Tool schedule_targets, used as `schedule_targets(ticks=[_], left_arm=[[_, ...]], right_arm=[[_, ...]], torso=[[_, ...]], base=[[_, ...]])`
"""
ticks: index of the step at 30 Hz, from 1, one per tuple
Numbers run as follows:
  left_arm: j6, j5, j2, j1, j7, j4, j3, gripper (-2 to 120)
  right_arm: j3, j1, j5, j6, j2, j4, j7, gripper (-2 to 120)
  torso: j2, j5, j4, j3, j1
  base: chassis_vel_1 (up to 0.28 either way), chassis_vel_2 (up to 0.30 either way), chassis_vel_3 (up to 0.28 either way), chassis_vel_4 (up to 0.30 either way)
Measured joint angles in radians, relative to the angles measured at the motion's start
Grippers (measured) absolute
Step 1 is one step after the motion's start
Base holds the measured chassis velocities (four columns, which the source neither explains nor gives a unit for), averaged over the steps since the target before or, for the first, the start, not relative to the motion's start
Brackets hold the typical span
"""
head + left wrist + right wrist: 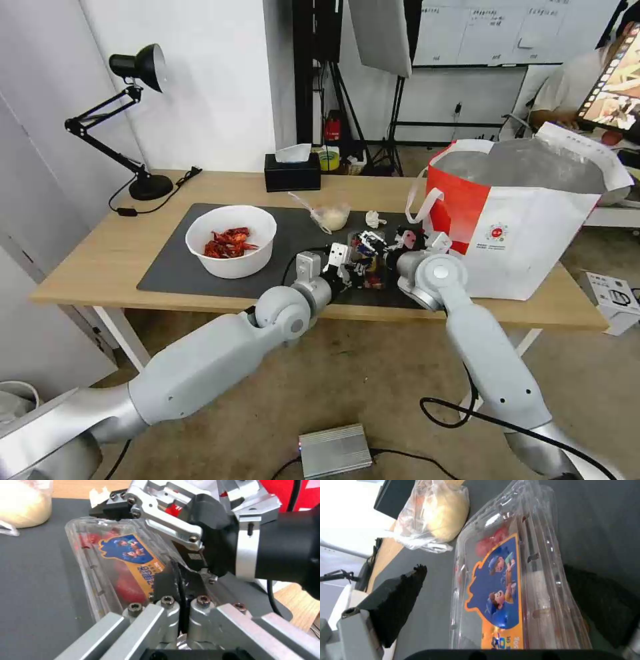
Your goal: Pick up the trash from the table and place it into the takeout bag.
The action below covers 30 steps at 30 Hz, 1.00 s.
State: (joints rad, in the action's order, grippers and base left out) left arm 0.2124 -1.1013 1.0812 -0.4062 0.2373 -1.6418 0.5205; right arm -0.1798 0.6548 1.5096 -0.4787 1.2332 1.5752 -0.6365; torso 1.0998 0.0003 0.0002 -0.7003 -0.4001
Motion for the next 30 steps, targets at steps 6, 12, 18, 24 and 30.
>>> schedule_targets(ticks=[6,12,18,24,30], left_arm=[[-0.004,0.000,-0.002,0.000,0.000,-0.001,-0.001,0],[-0.005,0.000,-0.003,0.000,0.000,-0.003,-0.001,0],[-0.007,0.000,-0.003,0.000,0.001,-0.003,0.000,0],[-0.008,0.000,0.000,0.003,0.001,-0.003,0.001,0],[-0.010,0.000,0.002,0.003,0.001,-0.002,0.001,0]], right_arm=[[0.002,-0.008,0.001,-0.003,0.000,-0.005,0.000,100],[0.003,-0.010,0.001,-0.005,0.004,-0.008,0.002,100],[0.004,-0.015,0.002,-0.008,0.006,-0.009,0.010,100],[0.005,-0.018,0.004,-0.009,0.007,-0.013,0.019,86],[0.005,-0.016,0.005,-0.009,0.010,-0.019,0.021,63]], torso=[[0.000,-0.0001,0.0000,0.000,0.000],[0.000,-0.0001,-0.0002,0.000,0.000],[0.000,-0.0003,-0.0002,0.000,0.000],[0.000,-0.0003,-0.0002,0.000,0.000],[0.000,-0.0003,-0.0002,0.000,0.000]], base=[[0.000,0.000,0.000,0.000],[0.000,0.000,0.000,0.000],[0.000,0.000,0.000,0.000],[0.000,0.000,0.000,0.000],[0.000,0.000,0.000,0.000]])
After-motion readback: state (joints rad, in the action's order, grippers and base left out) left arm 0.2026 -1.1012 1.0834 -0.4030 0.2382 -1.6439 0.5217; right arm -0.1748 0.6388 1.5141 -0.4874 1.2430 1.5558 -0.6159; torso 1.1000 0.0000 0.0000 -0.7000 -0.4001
